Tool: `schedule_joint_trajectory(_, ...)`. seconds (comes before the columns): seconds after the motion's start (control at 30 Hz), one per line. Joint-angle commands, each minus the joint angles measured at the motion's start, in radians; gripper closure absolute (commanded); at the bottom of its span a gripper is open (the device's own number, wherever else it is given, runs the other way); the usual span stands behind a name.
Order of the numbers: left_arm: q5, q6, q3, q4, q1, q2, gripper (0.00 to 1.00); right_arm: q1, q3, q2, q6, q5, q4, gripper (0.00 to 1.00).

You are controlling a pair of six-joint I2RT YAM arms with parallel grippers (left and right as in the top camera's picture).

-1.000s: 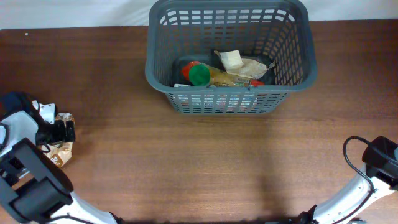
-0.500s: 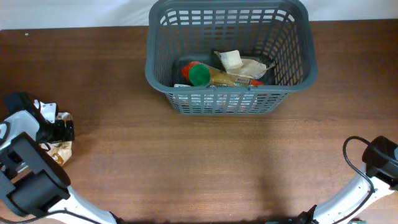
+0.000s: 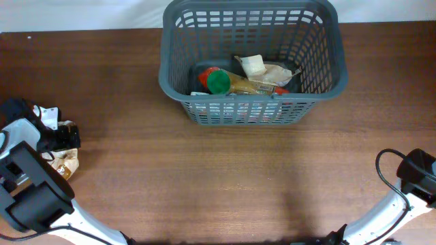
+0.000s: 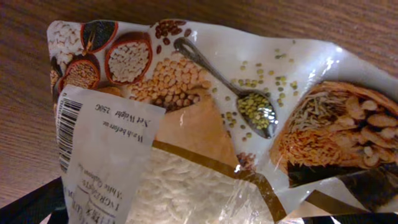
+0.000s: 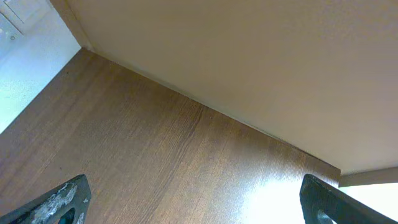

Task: Pack container
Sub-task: 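Lower the left gripper onto the second mushroom bag and grasp it, then lift the second bag and drop it into the basket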

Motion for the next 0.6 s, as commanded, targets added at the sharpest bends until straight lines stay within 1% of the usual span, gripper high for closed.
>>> schedule_joint_trajectory(0.0, -0.027, -0.007, -0.068, 0.001, -0.006, 0.134, 0.03, 0.000, -0.003, -0.002, 0.006, 0.002, 0.003, 0.01)
schedule_joint_trajectory(0.03, -0.006, -0.010, -0.068, 0.001, -0.006, 0.134, 0.06, 0.000, -0.003, -0.002, 0.006, 0.002, 0.003, 0.01)
schedule_joint_trajectory(0.1, 0.025, -0.010, -0.068, 0.000, -0.006, 0.134, 0.28, 0.000, -0.003, -0.002, 0.006, 0.002, 0.003, 0.01)
schedule_joint_trajectory(0.17, 0.028, -0.010, -0.068, -0.003, -0.006, 0.134, 0.77, 0.000, -0.003, -0.002, 0.006, 0.001, 0.003, 0.01)
schedule_joint_trajectory(0.2, 0.028, -0.010, -0.068, -0.005, -0.006, 0.134, 0.98, 0.000, -0.003, -0.002, 0.006, 0.002, 0.003, 0.01)
schedule_joint_trajectory(0.33, 0.048, -0.009, -0.068, -0.023, -0.006, 0.134, 0.98, 0.000, -0.003, -0.002, 0.006, 0.002, 0.003, 0.01)
schedule_joint_trajectory(0.47, 0.106, -0.010, -0.067, -0.041, -0.008, 0.134, 0.98, 0.000, -0.003, -0.002, 0.006, 0.001, 0.003, 0.01)
schedule_joint_trajectory(0.57, 0.114, -0.010, -0.043, -0.083, -0.017, 0.134, 0.98, 0.000, -0.003, -0.002, 0.006, 0.002, 0.003, 0.01)
